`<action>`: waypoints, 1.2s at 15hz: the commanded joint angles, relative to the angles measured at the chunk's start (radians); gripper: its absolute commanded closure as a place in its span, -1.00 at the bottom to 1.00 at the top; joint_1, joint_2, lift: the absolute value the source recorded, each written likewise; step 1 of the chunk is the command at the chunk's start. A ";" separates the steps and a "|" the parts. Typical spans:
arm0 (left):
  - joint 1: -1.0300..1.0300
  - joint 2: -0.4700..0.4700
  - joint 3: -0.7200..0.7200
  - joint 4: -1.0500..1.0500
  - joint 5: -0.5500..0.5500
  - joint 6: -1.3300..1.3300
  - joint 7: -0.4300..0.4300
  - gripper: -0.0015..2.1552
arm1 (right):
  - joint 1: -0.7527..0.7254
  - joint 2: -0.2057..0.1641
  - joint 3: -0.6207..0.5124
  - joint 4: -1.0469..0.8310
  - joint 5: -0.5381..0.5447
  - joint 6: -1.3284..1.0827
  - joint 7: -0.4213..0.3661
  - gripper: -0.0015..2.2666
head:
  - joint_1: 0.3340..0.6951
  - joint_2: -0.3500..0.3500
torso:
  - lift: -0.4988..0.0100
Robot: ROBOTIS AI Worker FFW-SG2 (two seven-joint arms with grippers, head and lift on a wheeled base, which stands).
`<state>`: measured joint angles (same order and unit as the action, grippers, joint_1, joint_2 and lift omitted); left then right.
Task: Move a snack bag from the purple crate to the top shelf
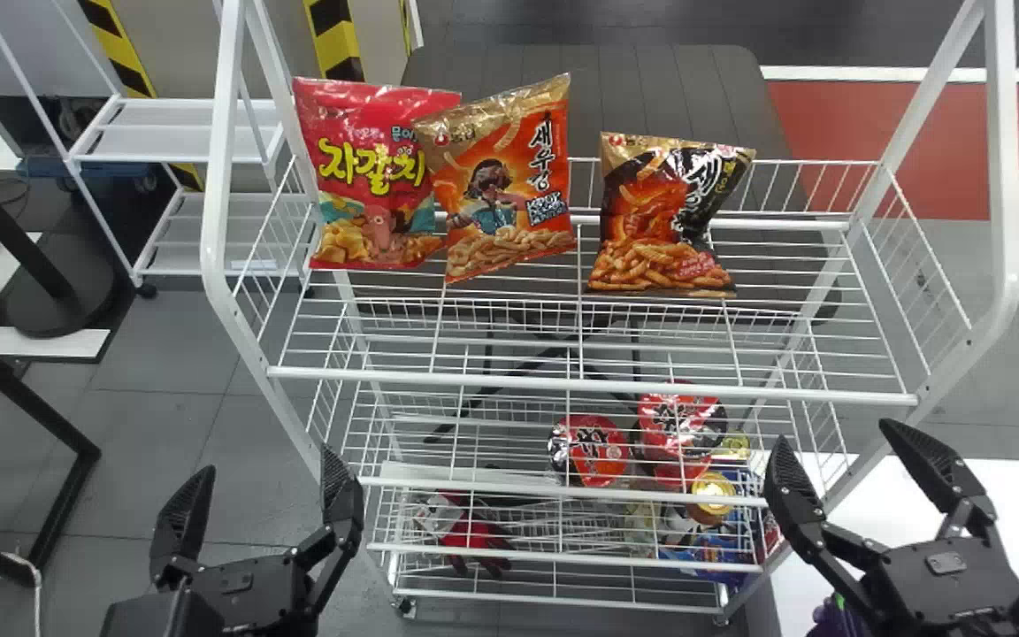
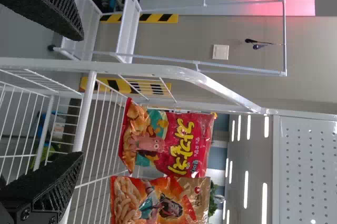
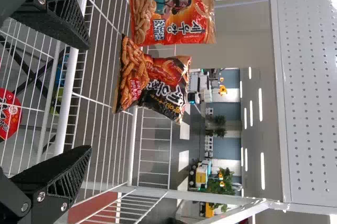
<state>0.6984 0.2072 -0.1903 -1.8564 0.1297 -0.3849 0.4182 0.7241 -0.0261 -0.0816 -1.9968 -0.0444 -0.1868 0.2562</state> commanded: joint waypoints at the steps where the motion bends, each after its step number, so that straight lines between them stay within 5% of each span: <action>1: 0.001 0.000 -0.001 -0.001 -0.004 -0.002 -0.001 -1.00 | 0.000 0.000 0.000 0.000 0.000 -0.001 0.000 -0.85 | 1.00 0.13 | 0.96; 18: 0.001 -0.011 -0.008 0.008 -0.012 -0.012 0.001 -1.00 | 0.001 0.000 0.008 0.007 -0.011 -0.001 0.003 -0.85 | 1.00 0.13 | 0.96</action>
<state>0.6995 0.2014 -0.1978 -1.8520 0.1209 -0.3933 0.4187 0.7252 -0.0259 -0.0740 -1.9904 -0.0530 -0.1878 0.2592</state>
